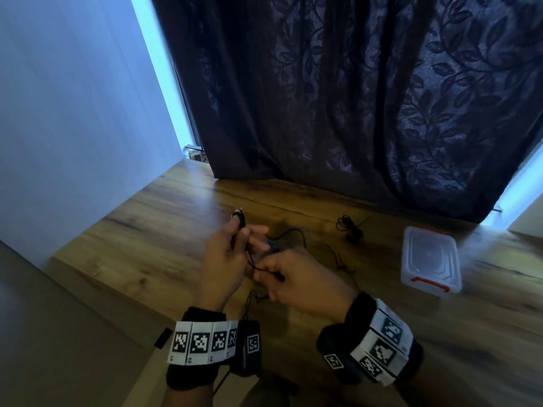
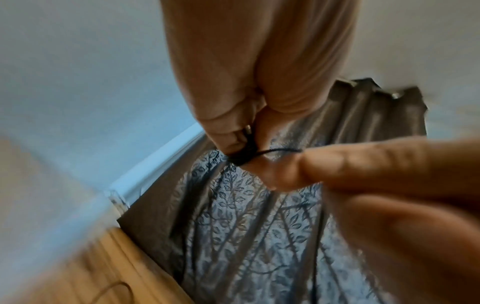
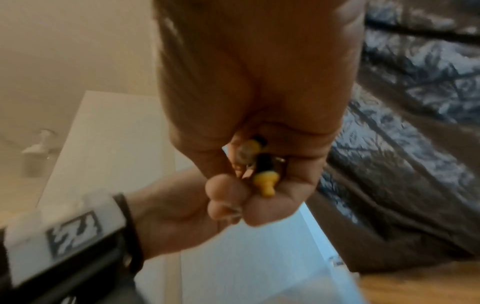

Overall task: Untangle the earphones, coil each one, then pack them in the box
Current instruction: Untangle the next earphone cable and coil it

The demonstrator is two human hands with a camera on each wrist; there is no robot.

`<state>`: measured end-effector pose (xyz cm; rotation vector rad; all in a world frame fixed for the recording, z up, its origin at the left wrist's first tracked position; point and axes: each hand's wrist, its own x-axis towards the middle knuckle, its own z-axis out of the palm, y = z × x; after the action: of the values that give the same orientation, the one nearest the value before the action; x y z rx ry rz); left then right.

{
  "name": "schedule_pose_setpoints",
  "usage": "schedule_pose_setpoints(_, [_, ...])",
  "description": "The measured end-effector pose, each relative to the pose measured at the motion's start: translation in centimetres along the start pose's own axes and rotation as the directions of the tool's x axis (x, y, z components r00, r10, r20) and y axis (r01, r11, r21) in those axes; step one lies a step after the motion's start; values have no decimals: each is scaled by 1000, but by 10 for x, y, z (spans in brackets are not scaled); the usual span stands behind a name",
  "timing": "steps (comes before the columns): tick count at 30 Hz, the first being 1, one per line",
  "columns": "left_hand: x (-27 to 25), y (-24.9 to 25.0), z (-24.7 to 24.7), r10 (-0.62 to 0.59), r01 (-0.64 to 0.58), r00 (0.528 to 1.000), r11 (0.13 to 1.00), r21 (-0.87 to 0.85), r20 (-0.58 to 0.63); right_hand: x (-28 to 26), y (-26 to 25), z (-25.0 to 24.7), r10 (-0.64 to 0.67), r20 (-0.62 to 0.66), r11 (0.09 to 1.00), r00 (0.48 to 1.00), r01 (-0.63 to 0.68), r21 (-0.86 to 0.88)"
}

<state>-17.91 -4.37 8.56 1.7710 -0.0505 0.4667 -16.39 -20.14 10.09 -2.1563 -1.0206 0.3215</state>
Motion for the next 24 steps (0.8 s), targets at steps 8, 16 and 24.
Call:
schedule_pose_setpoints(8, [-3, 10, -3, -102, 154, 967, 964, -218, 231, 19, 6, -67, -192, -219, 973, 957, 157, -167])
schedule_pose_setpoints(16, [-2, 13, -5, -123, 292, 925, 836, -465, 359, 43, 35, -69, -41, -267, 960, 963, 112, 258])
schedule_pose_setpoints(24, [0, -2, -4, -326, 455, 864, 832, -318, 384, 26, 42, -65, -16, -209, 982, 978, 55, 180])
